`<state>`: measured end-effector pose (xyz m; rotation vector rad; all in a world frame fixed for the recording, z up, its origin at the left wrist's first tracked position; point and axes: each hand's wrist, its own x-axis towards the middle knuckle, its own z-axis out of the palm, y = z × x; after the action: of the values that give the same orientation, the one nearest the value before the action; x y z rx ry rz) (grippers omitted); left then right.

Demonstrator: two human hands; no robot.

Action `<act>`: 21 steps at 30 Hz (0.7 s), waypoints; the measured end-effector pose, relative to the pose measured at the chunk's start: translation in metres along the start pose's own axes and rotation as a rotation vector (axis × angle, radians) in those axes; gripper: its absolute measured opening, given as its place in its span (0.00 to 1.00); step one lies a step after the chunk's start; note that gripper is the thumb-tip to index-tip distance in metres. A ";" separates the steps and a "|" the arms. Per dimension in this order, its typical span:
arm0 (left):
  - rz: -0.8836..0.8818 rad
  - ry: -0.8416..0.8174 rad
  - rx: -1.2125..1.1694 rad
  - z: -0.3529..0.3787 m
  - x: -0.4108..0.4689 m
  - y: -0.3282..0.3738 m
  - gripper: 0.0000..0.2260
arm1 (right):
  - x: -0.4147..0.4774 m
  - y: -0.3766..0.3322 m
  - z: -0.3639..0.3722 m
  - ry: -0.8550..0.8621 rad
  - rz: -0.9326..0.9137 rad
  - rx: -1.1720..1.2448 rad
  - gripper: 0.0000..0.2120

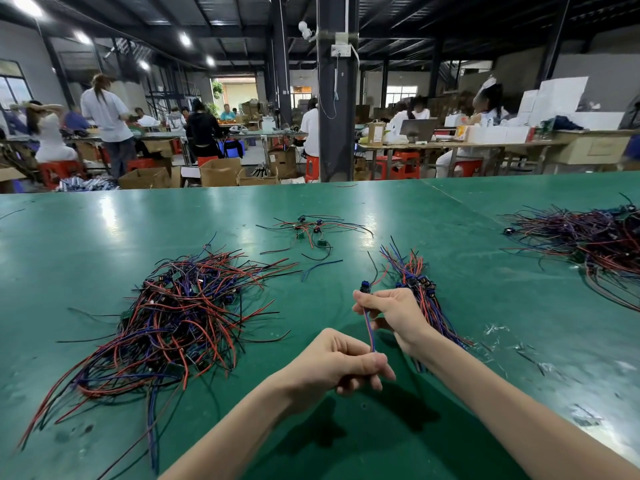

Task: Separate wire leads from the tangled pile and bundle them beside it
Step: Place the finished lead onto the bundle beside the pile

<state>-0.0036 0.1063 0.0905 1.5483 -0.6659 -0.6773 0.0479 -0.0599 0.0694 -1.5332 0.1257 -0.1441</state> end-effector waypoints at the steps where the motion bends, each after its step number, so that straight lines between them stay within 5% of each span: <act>1: 0.000 -0.004 0.011 -0.001 0.000 0.000 0.07 | 0.000 0.001 0.000 0.000 -0.001 -0.002 0.13; 21: -0.149 -0.083 0.052 0.004 -0.003 0.006 0.19 | -0.001 0.004 0.004 0.020 -0.053 -0.011 0.12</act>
<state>-0.0082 0.1054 0.0959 1.6363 -0.6381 -0.8454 0.0473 -0.0553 0.0658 -1.5473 0.1017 -0.2014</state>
